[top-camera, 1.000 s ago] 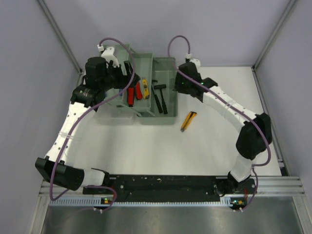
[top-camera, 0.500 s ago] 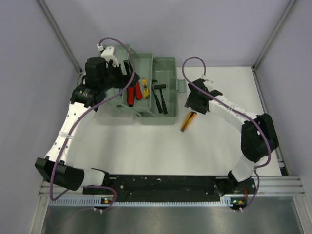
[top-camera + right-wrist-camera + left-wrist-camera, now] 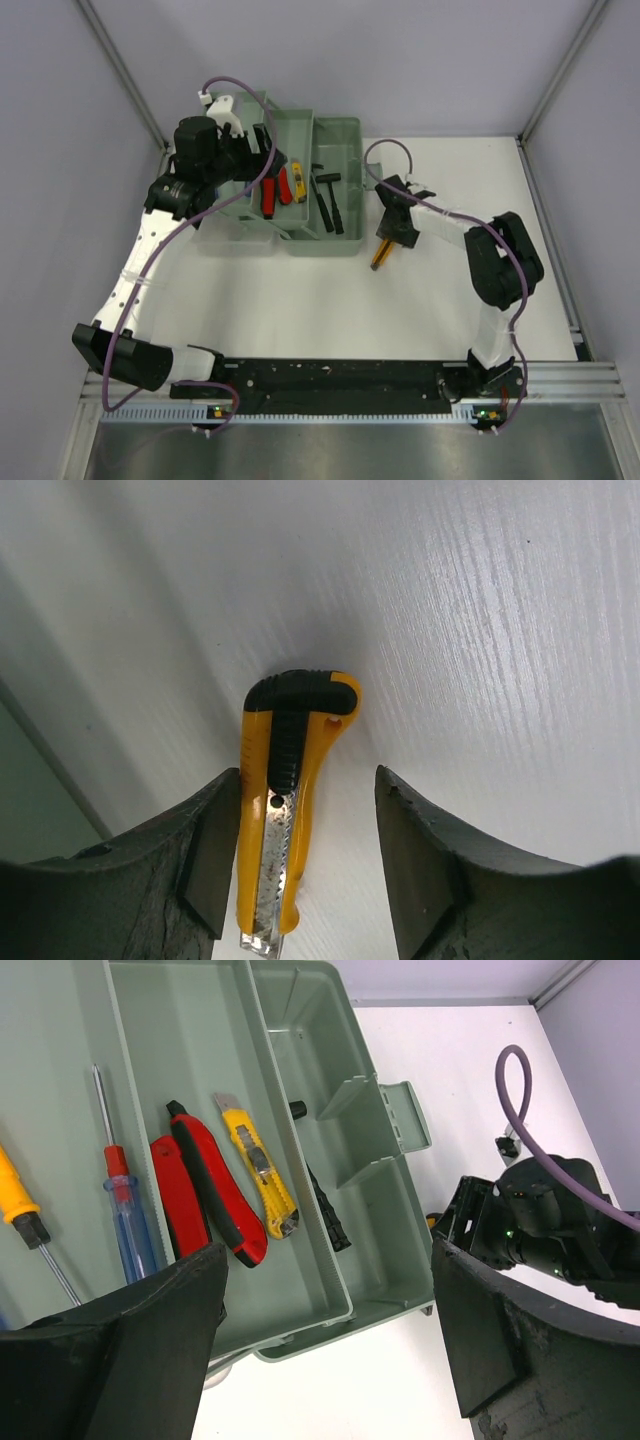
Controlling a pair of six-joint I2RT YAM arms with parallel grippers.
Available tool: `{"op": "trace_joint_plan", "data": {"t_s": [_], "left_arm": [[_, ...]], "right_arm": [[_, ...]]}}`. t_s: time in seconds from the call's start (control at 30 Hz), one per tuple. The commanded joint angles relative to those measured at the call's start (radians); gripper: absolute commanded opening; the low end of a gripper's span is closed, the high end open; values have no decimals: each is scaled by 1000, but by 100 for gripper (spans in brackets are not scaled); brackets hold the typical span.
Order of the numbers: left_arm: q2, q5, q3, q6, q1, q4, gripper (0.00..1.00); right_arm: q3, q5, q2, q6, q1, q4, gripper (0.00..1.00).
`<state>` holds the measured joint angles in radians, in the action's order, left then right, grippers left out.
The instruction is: Pack the tool kit
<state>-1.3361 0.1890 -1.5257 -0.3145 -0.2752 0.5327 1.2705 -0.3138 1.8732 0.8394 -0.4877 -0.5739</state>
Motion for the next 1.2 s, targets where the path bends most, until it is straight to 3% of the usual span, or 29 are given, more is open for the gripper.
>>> {"op": "trace_joint_plan", "data": {"t_s": [0.0,0.17,0.23,0.37,0.43,0.83,1.0,1.17], "left_arm": [[11,-6,-45,3,4,-25,86],[8,-5,-47,3,4,-22,86],[9,-5,-47,5,4,-22,86],[11,-16,-48,11,4,-14,86],[14,-20,-50,11,4,-13,86],[14,-28,-50,11,5,-10,86],[11,-37,-68,11,7,3,86],[32,-40,-80,11,7,15,86]], "right_arm": [[52,-39,29,15,3,-3,54],[79,-44,75,-2,3,-4,52],[95,-41,90,-17,3,-4,41],[122,-45,67,-46,3,-3,9],[150,-51,38,-72,4,-3,1],[417,-15,-143,-172,-2,9,0],[553,67,-103,-203,-49,115,0],[710,123,35,-258,-120,261,2]]}}
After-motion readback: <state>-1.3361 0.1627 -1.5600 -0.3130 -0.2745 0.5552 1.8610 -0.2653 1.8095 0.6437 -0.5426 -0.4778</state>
